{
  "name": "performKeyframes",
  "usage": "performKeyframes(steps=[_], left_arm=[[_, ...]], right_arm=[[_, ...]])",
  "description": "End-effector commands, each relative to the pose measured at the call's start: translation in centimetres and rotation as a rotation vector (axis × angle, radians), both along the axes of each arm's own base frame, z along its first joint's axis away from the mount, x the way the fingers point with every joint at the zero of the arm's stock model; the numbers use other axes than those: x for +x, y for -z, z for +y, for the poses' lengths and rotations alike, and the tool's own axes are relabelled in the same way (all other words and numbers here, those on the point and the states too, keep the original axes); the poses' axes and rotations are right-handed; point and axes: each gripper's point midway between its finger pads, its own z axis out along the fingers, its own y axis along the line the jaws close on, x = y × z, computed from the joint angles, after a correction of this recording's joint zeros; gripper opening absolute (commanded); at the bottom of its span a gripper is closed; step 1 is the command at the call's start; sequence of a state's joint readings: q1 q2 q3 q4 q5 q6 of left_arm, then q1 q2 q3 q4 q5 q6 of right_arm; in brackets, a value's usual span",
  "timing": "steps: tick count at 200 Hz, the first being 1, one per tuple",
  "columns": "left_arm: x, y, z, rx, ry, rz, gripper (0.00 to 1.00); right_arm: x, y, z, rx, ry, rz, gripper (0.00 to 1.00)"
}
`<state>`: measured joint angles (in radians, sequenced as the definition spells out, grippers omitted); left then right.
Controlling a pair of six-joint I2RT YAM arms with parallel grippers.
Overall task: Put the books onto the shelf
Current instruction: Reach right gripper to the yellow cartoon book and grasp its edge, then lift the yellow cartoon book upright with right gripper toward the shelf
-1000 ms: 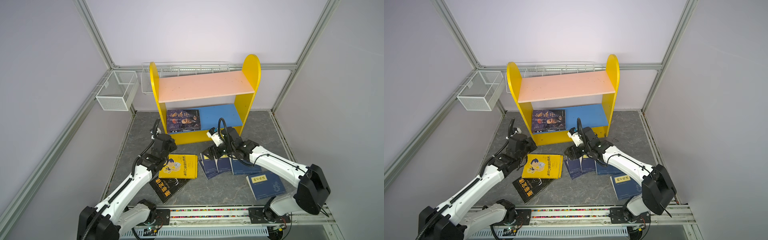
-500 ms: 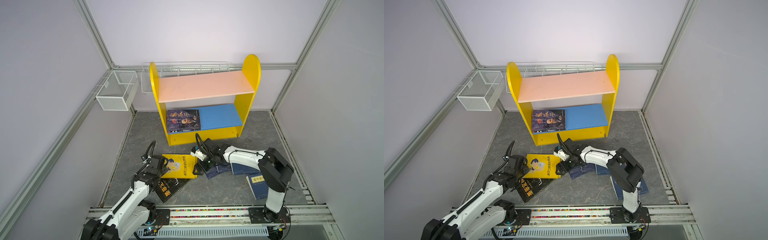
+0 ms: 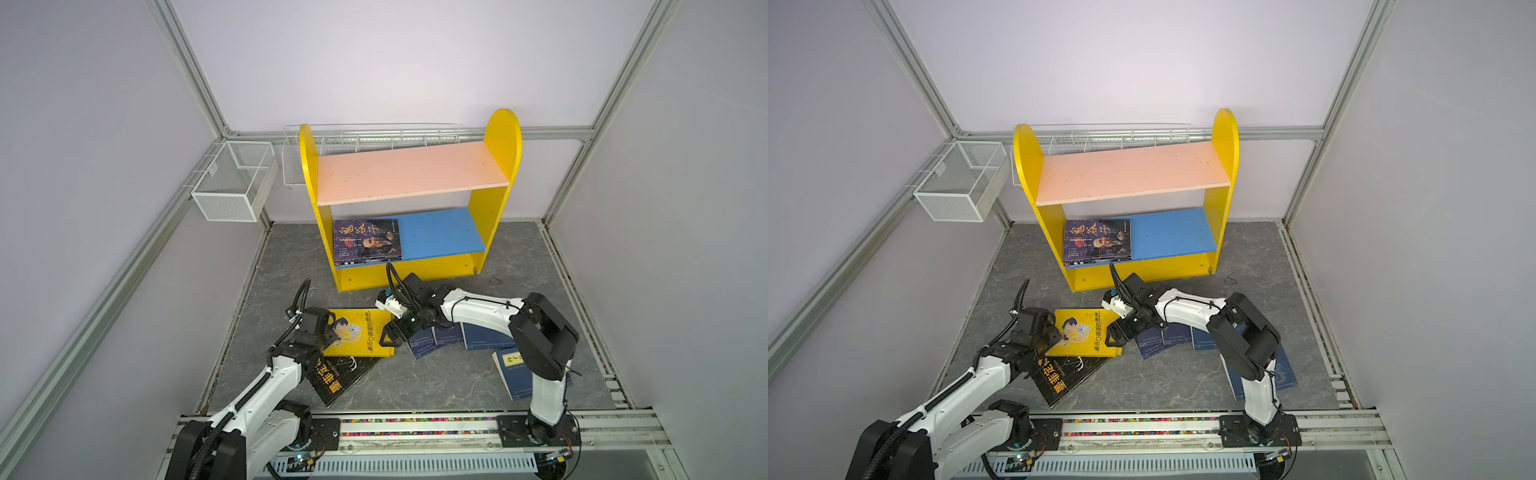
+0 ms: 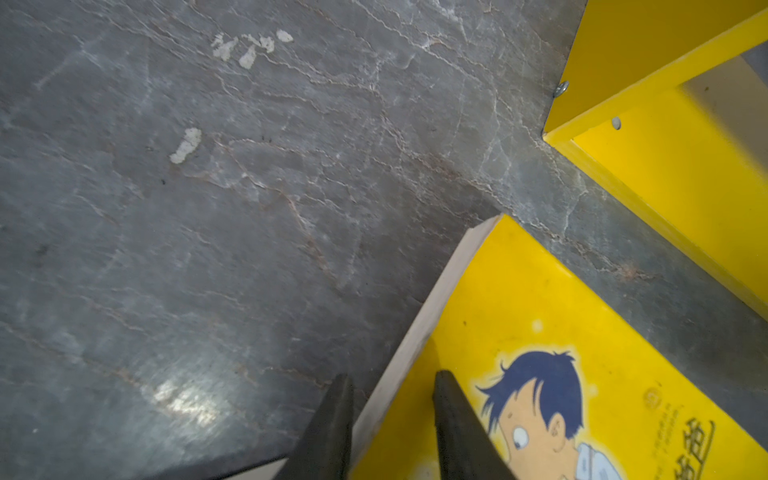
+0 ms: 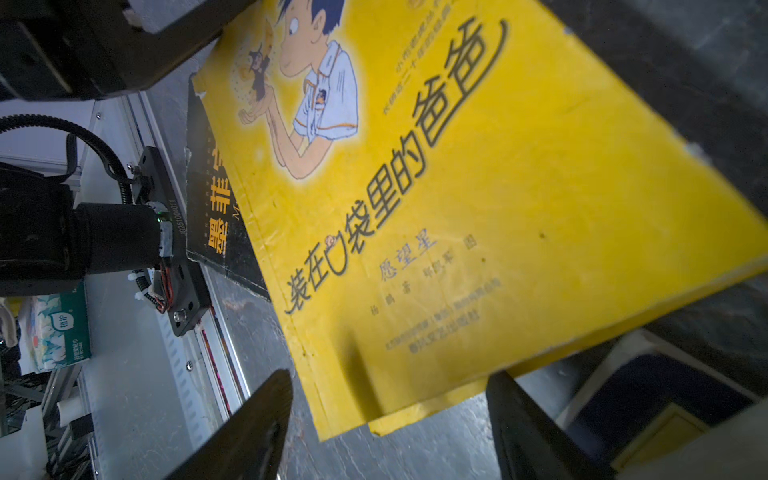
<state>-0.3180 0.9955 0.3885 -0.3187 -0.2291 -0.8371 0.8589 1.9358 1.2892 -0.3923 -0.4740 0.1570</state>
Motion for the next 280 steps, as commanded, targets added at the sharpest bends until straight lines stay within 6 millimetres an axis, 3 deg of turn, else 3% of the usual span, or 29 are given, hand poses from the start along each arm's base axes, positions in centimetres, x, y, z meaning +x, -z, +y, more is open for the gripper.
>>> performKeyframes(steps=[1, 34, 52, 100, 162, 179, 202, 220, 232, 258, 280], left_arm=[[-0.6, 1.1, -0.6, -0.020, 0.038, 0.037, 0.33], [-1.0, 1.6, -1.4, -0.063, 0.062, 0.068, 0.31], [-1.4, 2.4, -1.9, -0.100, 0.061, 0.094, 0.29], [-2.6, 3.6, -2.5, -0.146, 0.023, 0.092, 0.19], [-2.8, 2.3, -3.0, -0.145, 0.029, 0.041, 0.15], [-2.8, 2.0, -2.9, -0.140, 0.028, 0.033, 0.15], [-2.8, 1.4, -2.8, -0.142, 0.026, 0.018, 0.15], [-2.4, 0.3, -3.1, -0.150, 0.036, 0.000, 0.17], [-2.0, -1.1, -3.4, -0.164, 0.043, -0.019, 0.21], [-0.8, -6.4, -4.1, -0.235, 0.040, -0.134, 0.30], [-0.2, -11.0, -4.1, -0.304, 0.039, -0.235, 0.42]], right_arm=[[-0.2, 0.9, 0.4, -0.003, -0.005, 0.053, 0.77], [0.5, 2.2, 0.6, -0.007, 0.052, 0.119, 0.77], [1.6, 1.9, 0.8, 0.025, 0.107, 0.157, 0.77], [3.3, -2.2, 2.4, 0.192, 0.145, 0.209, 0.76], [3.7, -5.7, 3.1, 0.287, 0.141, 0.156, 0.64], [3.8, -6.6, 2.8, 0.293, 0.149, 0.125, 0.56], [4.1, -7.2, 2.1, 0.280, 0.168, 0.075, 0.29], [4.1, -7.7, 1.7, 0.286, 0.173, 0.055, 0.13], [4.0, -8.4, 1.5, 0.304, 0.167, 0.055, 0.09], [4.4, -11.3, -0.2, 0.388, 0.189, 0.065, 0.07], [5.1, -15.0, -2.8, 0.491, 0.220, 0.057, 0.07]])
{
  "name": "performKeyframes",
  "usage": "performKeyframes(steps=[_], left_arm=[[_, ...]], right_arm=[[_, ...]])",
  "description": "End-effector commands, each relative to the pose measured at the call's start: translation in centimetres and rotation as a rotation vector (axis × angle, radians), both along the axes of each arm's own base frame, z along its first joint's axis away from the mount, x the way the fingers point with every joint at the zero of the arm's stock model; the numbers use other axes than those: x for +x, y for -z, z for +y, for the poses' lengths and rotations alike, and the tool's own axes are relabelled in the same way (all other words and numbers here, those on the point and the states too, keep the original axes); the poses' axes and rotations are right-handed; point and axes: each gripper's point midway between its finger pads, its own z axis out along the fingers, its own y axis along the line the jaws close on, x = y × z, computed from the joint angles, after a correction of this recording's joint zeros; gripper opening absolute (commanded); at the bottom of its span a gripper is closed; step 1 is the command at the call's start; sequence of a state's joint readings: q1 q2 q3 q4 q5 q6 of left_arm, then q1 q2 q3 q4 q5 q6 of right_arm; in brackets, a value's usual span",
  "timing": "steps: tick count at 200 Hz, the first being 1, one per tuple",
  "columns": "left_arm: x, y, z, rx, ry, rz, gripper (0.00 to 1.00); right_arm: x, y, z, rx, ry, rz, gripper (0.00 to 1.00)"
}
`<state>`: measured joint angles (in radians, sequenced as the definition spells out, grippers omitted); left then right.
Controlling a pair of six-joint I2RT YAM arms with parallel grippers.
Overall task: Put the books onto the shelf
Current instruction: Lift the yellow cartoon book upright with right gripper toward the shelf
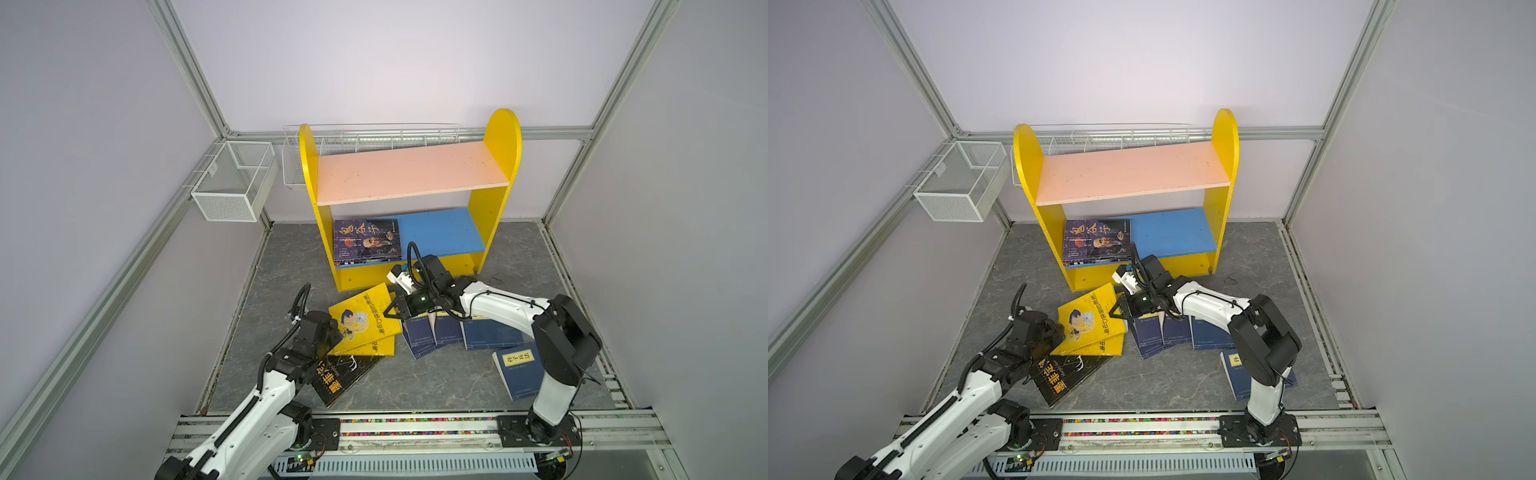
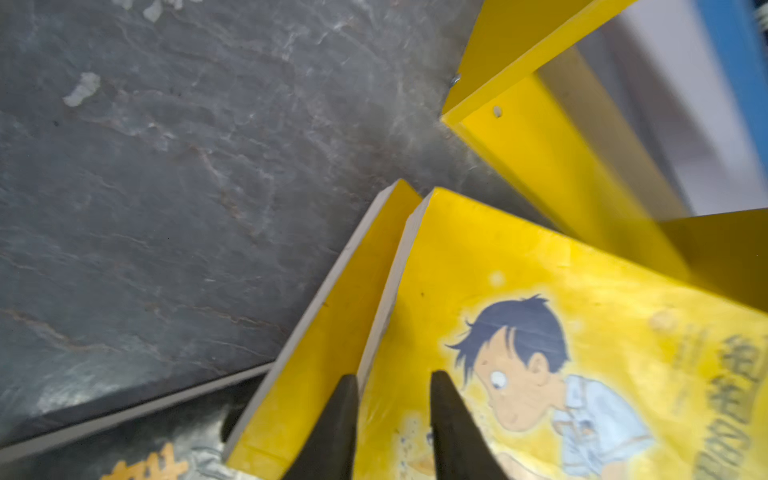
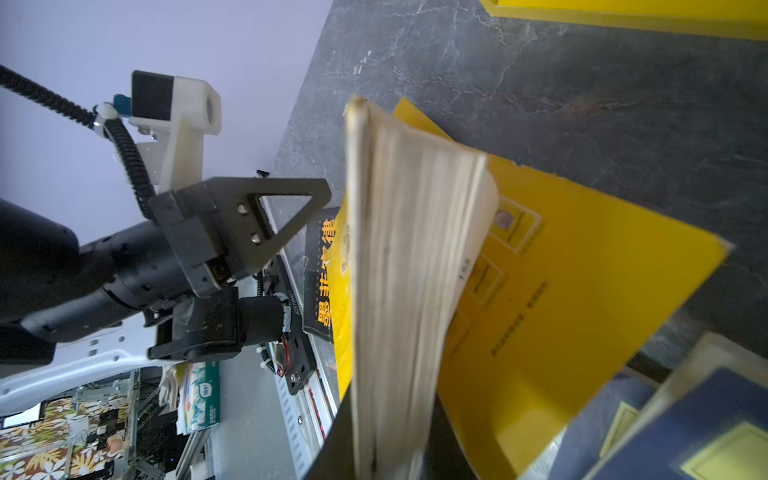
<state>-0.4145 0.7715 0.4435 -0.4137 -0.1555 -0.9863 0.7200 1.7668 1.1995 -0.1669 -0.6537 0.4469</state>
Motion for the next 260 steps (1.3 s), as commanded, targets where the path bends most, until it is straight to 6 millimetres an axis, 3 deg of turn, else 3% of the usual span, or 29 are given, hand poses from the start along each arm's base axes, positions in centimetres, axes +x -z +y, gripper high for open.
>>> performKeyframes(steps=[1, 18, 40, 60, 74, 113, 145, 175, 208, 221, 231, 241, 260], left_arm=[[0.4, -5.3, -0.3, -0.091, -0.001, -0.095, 0.42], [1.0, -7.3, -0.8, -0.166, 0.011, -0.137, 0.53], [1.9, -8.8, -2.9, -0.270, 0.093, -0.180, 0.63], [2.6, -10.7, -5.4, -0.367, 0.207, -0.262, 0.72], [3.2, -10.7, -6.6, -0.402, 0.258, -0.275, 0.78], [3.4, -11.8, -7.7, -0.421, 0.333, -0.329, 0.81], [3.4, -11.7, -8.5, -0.445, 0.373, -0.330, 0.77], [3.2, -11.6, -9.3, -0.447, 0.401, -0.330, 0.62], [3.0, -12.6, -9.4, -0.445, 0.410, -0.368, 0.22], [2.9, -12.8, -9.2, -0.434, 0.410, -0.382, 0.10], [2.8, -13.2, -9.1, -0.430, 0.409, -0.401, 0.05], [2.7, -13.6, -9.0, -0.431, 0.408, -0.424, 0.02], [2.4, -14.5, -8.7, -0.442, 0.407, -0.477, 0.00]], right_arm=[[1.0, -6.8, -1.9, 0.194, 0.015, -0.072, 0.07], [1.7, -9.4, -4.1, 0.242, 0.056, -0.105, 0.07], [1.8, -12.1, -6.1, 0.293, 0.086, -0.137, 0.07], [1.6, -13.6, -6.9, 0.324, 0.089, -0.153, 0.07], [1.4, -14.3, -7.0, 0.340, 0.082, -0.151, 0.07], [1.4, -14.8, -6.7, 0.380, 0.073, -0.131, 0.07], [1.9, -15.3, -6.4, 0.408, 0.077, -0.121, 0.07], [2.3, -15.8, -6.0, 0.423, 0.088, -0.131, 0.07], [3.2, -14.2, -6.3, 0.347, 0.150, -0.130, 0.13], [3.8, -12.9, -7.0, 0.280, 0.208, -0.135, 0.25], [4.9, -11.4, -8.3, 0.204, 0.297, -0.131, 0.48], [5.8, -10.1, -9.8, 0.145, 0.390, -0.122, 0.64], [6.5, -8.8, -11.7, 0.131, 0.486, -0.095, 0.75]])
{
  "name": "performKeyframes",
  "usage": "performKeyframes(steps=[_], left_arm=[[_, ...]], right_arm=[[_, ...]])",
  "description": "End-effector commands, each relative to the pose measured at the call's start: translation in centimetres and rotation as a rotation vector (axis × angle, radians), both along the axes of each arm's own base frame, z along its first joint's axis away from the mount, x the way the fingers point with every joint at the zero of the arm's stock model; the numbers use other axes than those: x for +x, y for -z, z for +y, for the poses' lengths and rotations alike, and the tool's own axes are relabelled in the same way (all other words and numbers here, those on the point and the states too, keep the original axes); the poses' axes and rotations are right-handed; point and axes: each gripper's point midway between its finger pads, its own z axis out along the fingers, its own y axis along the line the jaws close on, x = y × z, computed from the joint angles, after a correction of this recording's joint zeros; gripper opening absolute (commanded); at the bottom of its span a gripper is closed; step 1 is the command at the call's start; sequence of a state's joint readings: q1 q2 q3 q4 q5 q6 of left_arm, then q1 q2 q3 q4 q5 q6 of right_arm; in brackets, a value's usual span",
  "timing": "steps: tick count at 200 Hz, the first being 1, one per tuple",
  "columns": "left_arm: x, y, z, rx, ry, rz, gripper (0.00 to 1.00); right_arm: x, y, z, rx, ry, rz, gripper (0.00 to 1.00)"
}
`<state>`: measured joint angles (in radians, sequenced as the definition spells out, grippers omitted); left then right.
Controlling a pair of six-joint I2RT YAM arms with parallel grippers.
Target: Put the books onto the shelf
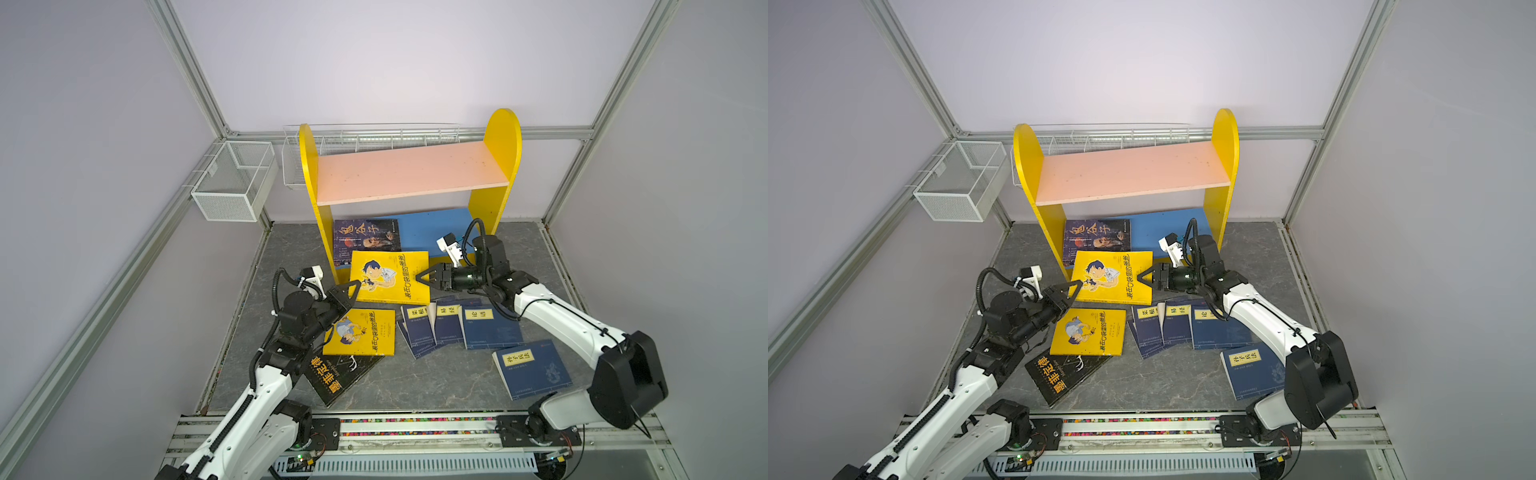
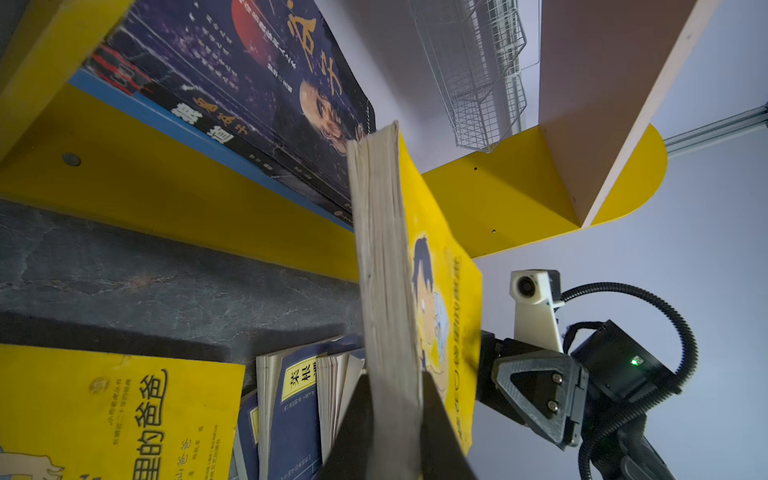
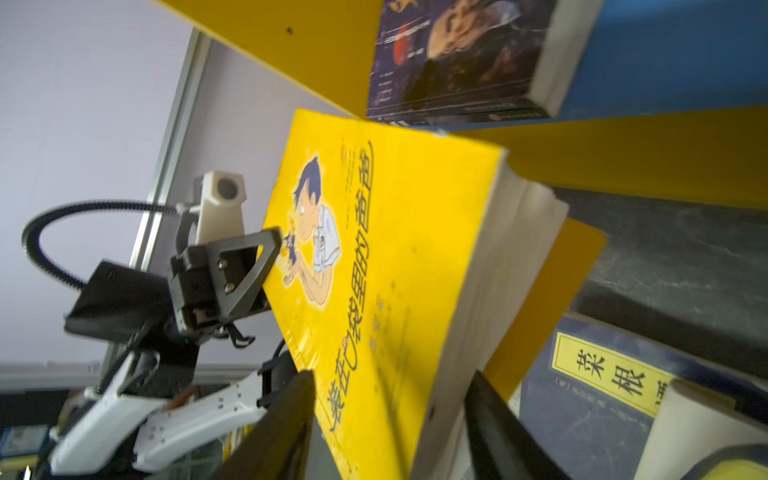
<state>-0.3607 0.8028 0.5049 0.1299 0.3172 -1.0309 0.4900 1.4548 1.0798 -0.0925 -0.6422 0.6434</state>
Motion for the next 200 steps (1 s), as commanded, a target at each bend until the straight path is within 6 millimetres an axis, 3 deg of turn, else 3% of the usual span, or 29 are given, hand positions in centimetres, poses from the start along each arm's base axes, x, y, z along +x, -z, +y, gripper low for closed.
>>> performKeyframes(steps=[1, 55, 97, 113, 117, 185, 200], left_arm=[[-0.8, -0.7, -0.4, -0.003, 0.035, -0.066, 0.00], [-1.0, -2.4, -0.5, -0.050, 0.038, -0.159, 0.00], [-1.8, -6.0, 0.3, -0.140, 0.014, -0.303, 0.00], [-2.0, -6.6, 0.3, -0.154, 0.014, -0.327, 0.00], [-2.1, -6.8, 0.3, -0.157, 0.016, -0.333, 0.00], [-2.5, -8.6, 0.8, -0.199, -0.001, -0.408, 0.00], [-2.5, -8.6, 0.8, -0.193, -0.003, -0.407, 0.00]], right_arm=[[1.5, 0.3, -2.9, -0.036, 0.159, -0.025, 0.75], [-0.6, 1.9, -1.8, 0.026, 0.042, 0.052, 0.76], [-2.7, 3.1, -0.7, 0.081, -0.050, 0.110, 0.75], [-3.1, 2.3, 0.0, 0.121, -0.090, 0.095, 0.74], [-3.6, 3.2, 0.0, 0.120, -0.098, 0.118, 0.74], [-3.9, -1.0, 2.4, 0.348, -0.173, 0.078, 0.64], [-3.8, -2.2, 2.5, 0.403, -0.175, 0.075, 0.56]])
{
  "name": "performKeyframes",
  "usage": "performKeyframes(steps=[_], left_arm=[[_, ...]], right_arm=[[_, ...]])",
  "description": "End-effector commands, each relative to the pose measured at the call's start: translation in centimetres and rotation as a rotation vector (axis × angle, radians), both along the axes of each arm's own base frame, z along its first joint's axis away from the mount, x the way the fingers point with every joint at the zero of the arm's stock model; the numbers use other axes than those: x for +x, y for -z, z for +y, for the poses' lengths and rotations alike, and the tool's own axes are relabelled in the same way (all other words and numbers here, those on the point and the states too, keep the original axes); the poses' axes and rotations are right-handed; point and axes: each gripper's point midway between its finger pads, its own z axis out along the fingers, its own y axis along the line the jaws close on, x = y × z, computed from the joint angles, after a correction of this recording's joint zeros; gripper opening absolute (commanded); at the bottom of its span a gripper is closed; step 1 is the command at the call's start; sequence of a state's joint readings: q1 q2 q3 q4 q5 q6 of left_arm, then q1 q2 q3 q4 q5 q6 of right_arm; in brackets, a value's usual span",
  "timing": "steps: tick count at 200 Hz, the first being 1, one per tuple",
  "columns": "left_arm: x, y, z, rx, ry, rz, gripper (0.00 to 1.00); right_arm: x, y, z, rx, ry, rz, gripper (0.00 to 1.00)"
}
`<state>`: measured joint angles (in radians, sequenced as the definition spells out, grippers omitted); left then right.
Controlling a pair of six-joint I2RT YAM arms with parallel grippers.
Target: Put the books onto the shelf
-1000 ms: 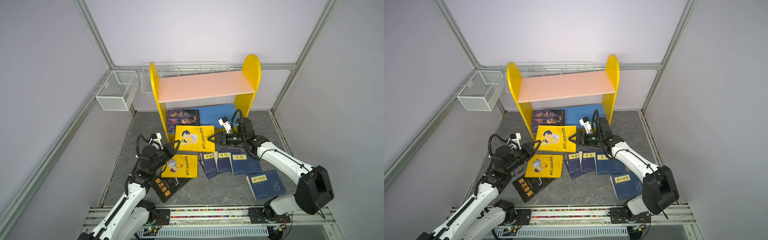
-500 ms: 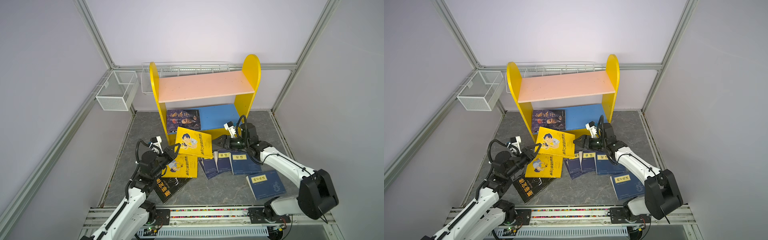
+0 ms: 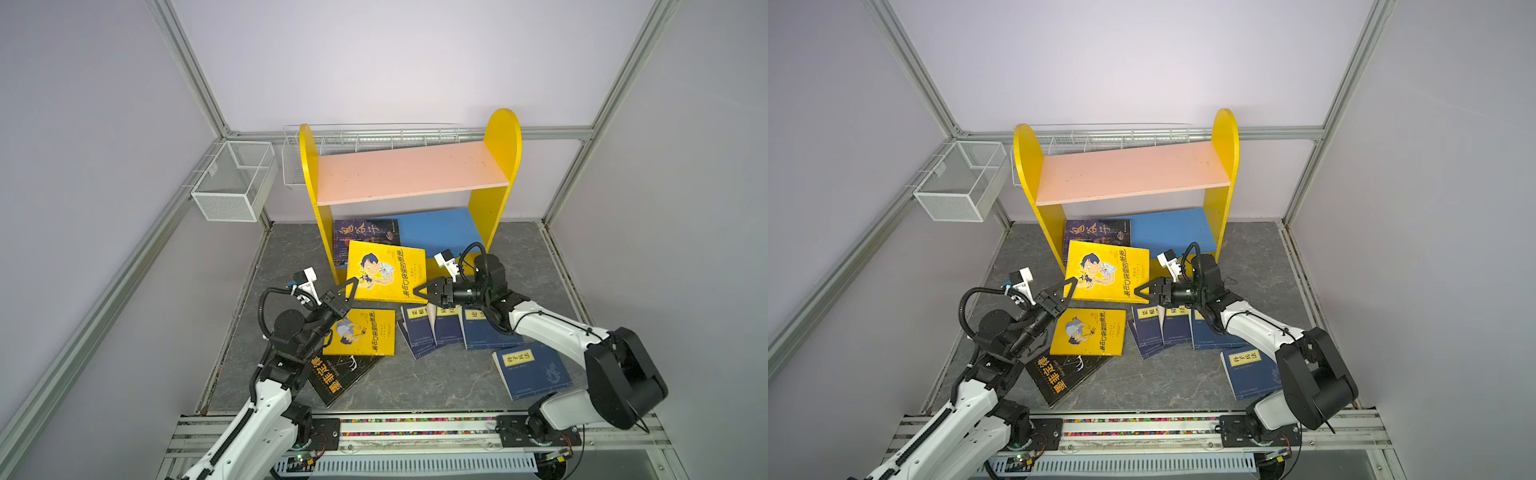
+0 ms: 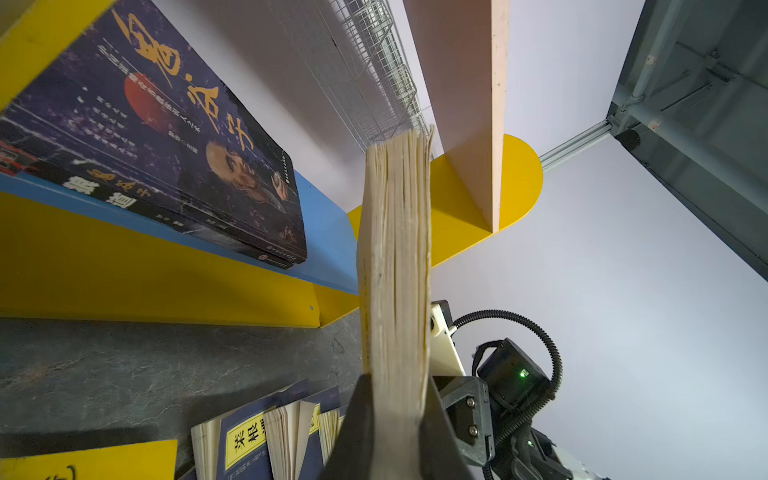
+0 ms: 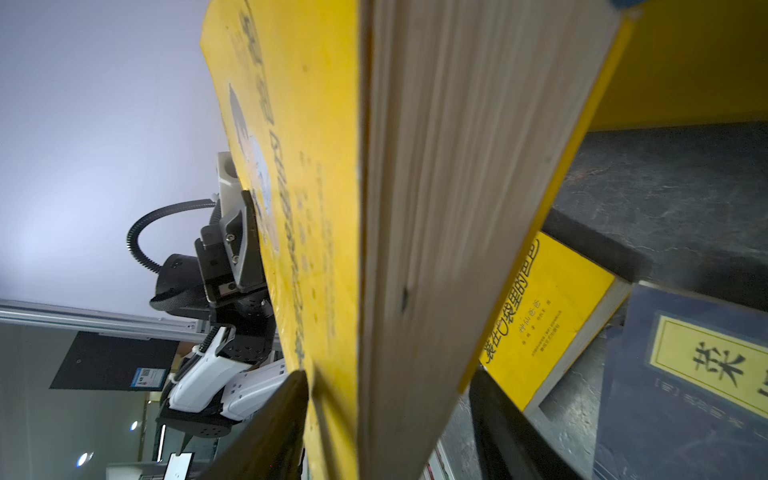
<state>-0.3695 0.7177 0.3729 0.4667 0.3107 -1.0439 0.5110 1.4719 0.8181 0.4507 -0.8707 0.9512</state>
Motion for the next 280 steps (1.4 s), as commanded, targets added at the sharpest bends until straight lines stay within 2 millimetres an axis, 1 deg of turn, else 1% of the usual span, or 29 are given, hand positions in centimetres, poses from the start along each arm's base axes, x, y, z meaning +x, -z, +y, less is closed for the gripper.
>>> performKeyframes(steps=[1, 25, 38, 53, 61, 75, 79, 81, 84, 98, 107, 110, 114, 126, 140, 145, 149, 157, 168, 186, 196, 204, 216, 231, 244, 267, 280], left_arm=[[-1.0, -4.5, 0.5, -0.079, -0.002, -0.144, 0.00], [-0.6, -3.7, 0.6, -0.048, -0.020, -0.114, 0.00], [-0.4, -3.2, 0.7, -0.030, -0.035, -0.097, 0.00], [-0.1, -2.5, 1.0, 0.000, -0.060, -0.070, 0.00], [0.1, -2.1, 1.2, 0.017, -0.078, -0.057, 0.00], [0.3, -1.5, 1.5, 0.053, -0.101, -0.035, 0.00], [0.3, -1.2, 1.5, 0.062, -0.106, -0.028, 0.00], [0.4, -1.2, 1.6, 0.066, -0.109, -0.024, 0.00], [0.4, -1.1, 1.7, 0.074, -0.116, -0.021, 0.00], [0.5, -0.5, 1.9, 0.103, -0.133, -0.002, 0.00], [0.7, 0.1, 2.1, 0.117, -0.149, 0.021, 0.00], [0.7, 0.2, 2.2, 0.121, -0.153, 0.027, 0.02], [0.7, 0.5, 2.3, 0.126, -0.159, 0.038, 0.06], [0.8, 1.2, 2.7, 0.138, -0.183, 0.068, 0.25], [0.9, 2.4, 3.7, 0.155, -0.234, 0.118, 0.47], [1.0, 2.9, 4.2, 0.162, -0.263, 0.141, 0.53], [1.0, 3.4, 4.7, 0.168, -0.290, 0.168, 0.55], [0.9, 4.7, 5.9, 0.184, -0.350, 0.225, 0.56], [0.4, 7.1, 7.9, 0.211, -0.450, 0.336, 0.56], [-1.0, 10.7, 10.8, 0.251, -0.582, 0.477, 0.56], [-2.2, 12.8, 12.2, 0.240, -0.651, 0.571, 0.56], [-3.1, 14.5, 13.1, 0.244, -0.694, 0.635, 0.56], [-3.9, 16.3, 13.5, 0.253, -0.709, 0.685, 0.56], [-4.3, 17.6, 13.4, 0.241, -0.699, 0.712, 0.56], [-4.5, 18.3, 13.3, 0.224, -0.697, 0.726, 0.56], [-4.2, 18.5, 13.1, 0.216, -0.690, 0.719, 0.56], [-4.1, 18.4, 13.0, 0.227, -0.683, 0.718, 0.56]], right_arm=[[-0.1, -3.2, 0.5, 0.143, -0.022, -0.021, 0.56], [-0.1, -4.8, 0.4, 0.198, -0.023, -0.031, 0.41], [-0.1, -5.3, 0.3, 0.198, -0.021, -0.039, 0.34], [-0.3, -5.7, 0.3, 0.184, -0.026, -0.054, 0.28], [-0.4, -5.9, 0.3, 0.167, -0.026, -0.066, 0.25], [-0.4, -5.7, 0.1, 0.106, -0.018, -0.086, 0.20], [-0.5, -5.2, 0.0, 0.080, -0.017, -0.086, 0.19], [-0.5, -5.9, 0.1, 0.077, -0.018, -0.103, 0.19], [-0.4, -6.1, 0.1, 0.063, -0.015, -0.120, 0.18], [-0.3, -6.0, -0.2, -0.021, -0.001, -0.164, 0.14], [-0.1, -6.3, -0.3, -0.051, 0.006, -0.196, 0.12], [0.0, -6.3, -0.3, -0.060, 0.009, -0.202, 0.12], [0.3, -6.4, -0.4, -0.069, 0.015, -0.209, 0.11], [1.0, -6.7, -0.3, -0.079, 0.025, -0.227, 0.09], [1.9, -7.2, 0.1, -0.068, 0.034, -0.229, 0.08], [2.4, -7.4, 0.2, -0.058, 0.039, -0.233, 0.08], [2.7, -7.7, 0.3, -0.050, 0.043, -0.238, 0.07], [3.4, -7.9, 0.5, -0.041, 0.051, -0.240, 0.07], [4.4, -8.4, 0.6, -0.034, 0.064, -0.249, 0.07], [6.1, -8.8, 0.7, -0.026, 0.075, -0.258, 0.07], [7.0, -8.8, 0.9, -0.020, 0.082, -0.260, 0.07], [7.6, -8.5, 1.2, -0.024, 0.084, -0.252, 0.07], [8.8, -8.1, 1.7, -0.028, 0.088, -0.246, 0.07], [10.1, -7.9, 2.3, -0.017, 0.097, -0.251, 0.07], [11.2, -7.7, 2.9, -0.015, 0.095, -0.248, 0.07], [12.9, -7.3, 3.9, -0.006, 0.086, -0.234, 0.08], [13.8, -6.6, 4.4, -0.010, 0.085, -0.215, 0.08]])
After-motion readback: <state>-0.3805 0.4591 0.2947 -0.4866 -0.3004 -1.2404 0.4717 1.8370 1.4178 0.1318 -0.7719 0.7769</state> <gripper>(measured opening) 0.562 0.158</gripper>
